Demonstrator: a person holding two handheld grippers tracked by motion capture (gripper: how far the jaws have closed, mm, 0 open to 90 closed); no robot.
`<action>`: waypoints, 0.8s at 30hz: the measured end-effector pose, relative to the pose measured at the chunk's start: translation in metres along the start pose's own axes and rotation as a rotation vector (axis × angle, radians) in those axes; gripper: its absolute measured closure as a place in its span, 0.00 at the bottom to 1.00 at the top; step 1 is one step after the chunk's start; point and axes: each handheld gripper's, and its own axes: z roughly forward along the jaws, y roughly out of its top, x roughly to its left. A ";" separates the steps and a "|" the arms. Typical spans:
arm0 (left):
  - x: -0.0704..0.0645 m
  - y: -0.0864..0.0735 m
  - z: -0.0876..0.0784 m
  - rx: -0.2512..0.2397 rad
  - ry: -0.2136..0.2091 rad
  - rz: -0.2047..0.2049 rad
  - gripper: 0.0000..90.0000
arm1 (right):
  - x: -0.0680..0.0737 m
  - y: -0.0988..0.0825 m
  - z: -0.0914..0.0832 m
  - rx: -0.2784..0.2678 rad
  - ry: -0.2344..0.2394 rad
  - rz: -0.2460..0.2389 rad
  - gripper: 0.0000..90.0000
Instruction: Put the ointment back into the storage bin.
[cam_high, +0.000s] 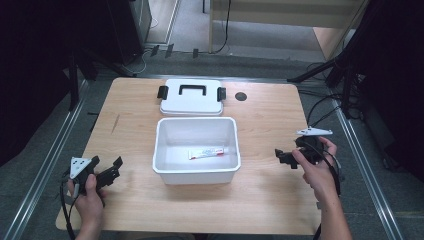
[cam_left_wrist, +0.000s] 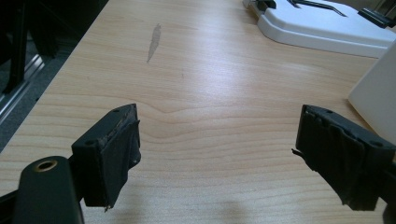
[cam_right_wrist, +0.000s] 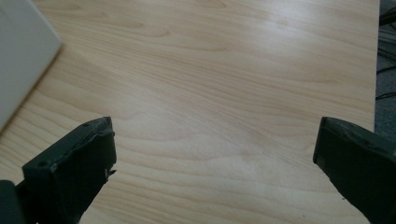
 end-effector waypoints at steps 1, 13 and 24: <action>0.000 0.000 0.000 0.000 0.000 0.000 0.16 | -0.002 -0.005 0.001 -0.005 -0.003 -0.001 0.00; -0.001 0.000 0.000 -0.006 0.003 -0.001 0.16 | -0.029 -0.067 -0.003 -0.114 -0.028 0.066 0.00; -0.001 0.000 0.000 -0.001 0.002 0.006 0.16 | -0.037 -0.110 -0.017 -0.183 -0.029 0.120 0.00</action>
